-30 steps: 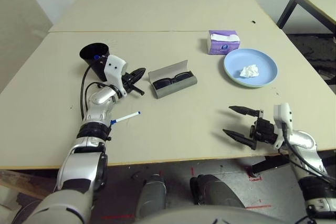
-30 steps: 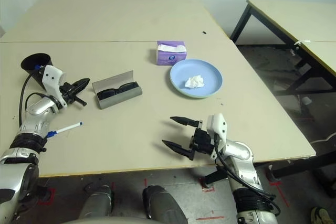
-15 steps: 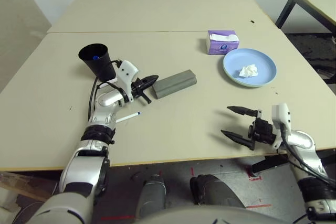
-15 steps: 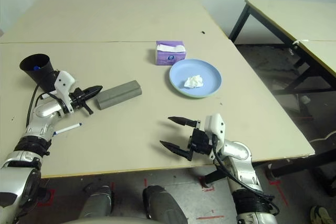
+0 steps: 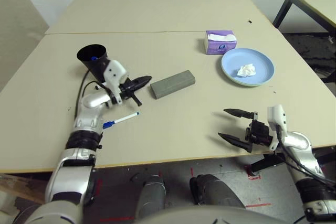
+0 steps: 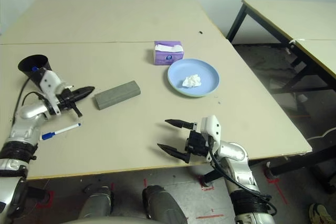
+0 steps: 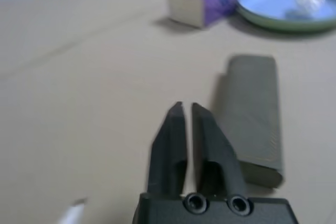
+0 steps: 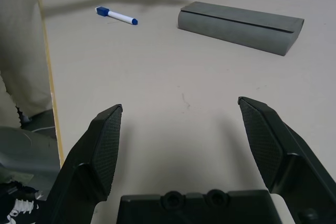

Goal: Organize and tidy the items on the table.

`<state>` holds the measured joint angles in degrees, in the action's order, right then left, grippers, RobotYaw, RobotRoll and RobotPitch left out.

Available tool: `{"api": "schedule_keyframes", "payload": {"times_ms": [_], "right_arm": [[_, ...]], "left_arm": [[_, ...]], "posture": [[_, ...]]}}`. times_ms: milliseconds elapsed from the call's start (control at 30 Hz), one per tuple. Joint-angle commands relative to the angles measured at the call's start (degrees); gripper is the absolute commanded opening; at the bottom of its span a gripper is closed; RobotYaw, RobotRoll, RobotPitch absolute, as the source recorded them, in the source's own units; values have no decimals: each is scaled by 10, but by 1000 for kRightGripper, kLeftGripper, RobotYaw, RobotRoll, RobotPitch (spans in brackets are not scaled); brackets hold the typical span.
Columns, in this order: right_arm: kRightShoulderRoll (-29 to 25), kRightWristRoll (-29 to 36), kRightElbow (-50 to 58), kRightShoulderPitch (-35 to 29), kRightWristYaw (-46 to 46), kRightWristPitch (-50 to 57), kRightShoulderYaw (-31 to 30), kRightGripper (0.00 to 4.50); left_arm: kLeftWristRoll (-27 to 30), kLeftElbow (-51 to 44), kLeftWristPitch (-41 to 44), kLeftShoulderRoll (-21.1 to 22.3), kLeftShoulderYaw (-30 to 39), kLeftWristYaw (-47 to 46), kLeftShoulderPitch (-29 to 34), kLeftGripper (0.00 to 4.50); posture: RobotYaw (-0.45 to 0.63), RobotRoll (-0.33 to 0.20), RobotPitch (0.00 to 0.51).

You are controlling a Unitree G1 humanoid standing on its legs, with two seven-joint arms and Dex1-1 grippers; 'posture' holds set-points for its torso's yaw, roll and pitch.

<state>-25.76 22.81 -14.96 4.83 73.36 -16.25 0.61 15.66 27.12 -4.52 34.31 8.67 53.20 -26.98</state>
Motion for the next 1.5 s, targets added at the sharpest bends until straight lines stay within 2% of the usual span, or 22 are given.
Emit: {"api": "schedule_keyframes", "payload": {"times_ms": [33,200,333,400,500,600,767,900,1033,1300,1500], "right_arm": [[2,-1,-10,1,3,-4,-6,4500],[7,-3,-26,13,7,-9,-12,4500],[9,-3,-34,24,8,-10,-14,4500],[10,-4,-41,29,9,-12,-14,4500],[11,-4,-45,32,10,-15,-15,4500],[12,-5,-47,34,8,-17,-15,4500],[14,-6,-40,29,2,-19,-16,4500],[17,-7,-31,21,-5,-20,-18,4500],[18,-8,-24,14,-11,-20,-19,4500],[20,-8,-19,11,-16,-18,-22,4500],[20,-6,-17,18,-15,-13,-22,4500]], "left_arm": [[21,-62,61,44,18,21,39,1506],[53,-159,159,150,30,85,86,3181],[76,-213,228,228,24,141,89,4484],[81,-238,259,267,8,178,78,4484],[86,-260,298,300,-14,216,62,4484],[72,-288,343,354,-70,284,23,4484],[36,-297,383,395,-154,353,-52,4484],[-16,-295,383,402,-215,387,-85,4484],[-58,-300,366,395,-253,393,-78,4484],[-129,-285,322,375,-274,360,-33,4484],[-152,-281,311,361,-270,342,0,4484]], "posture": [[-57,0,98],[-41,0,100],[-28,0,101],[-29,0,101],[-31,0,101],[-43,0,101],[-64,0,99],[-81,0,99],[-93,0,102],[-92,0,100],[-94,0,101]]}}
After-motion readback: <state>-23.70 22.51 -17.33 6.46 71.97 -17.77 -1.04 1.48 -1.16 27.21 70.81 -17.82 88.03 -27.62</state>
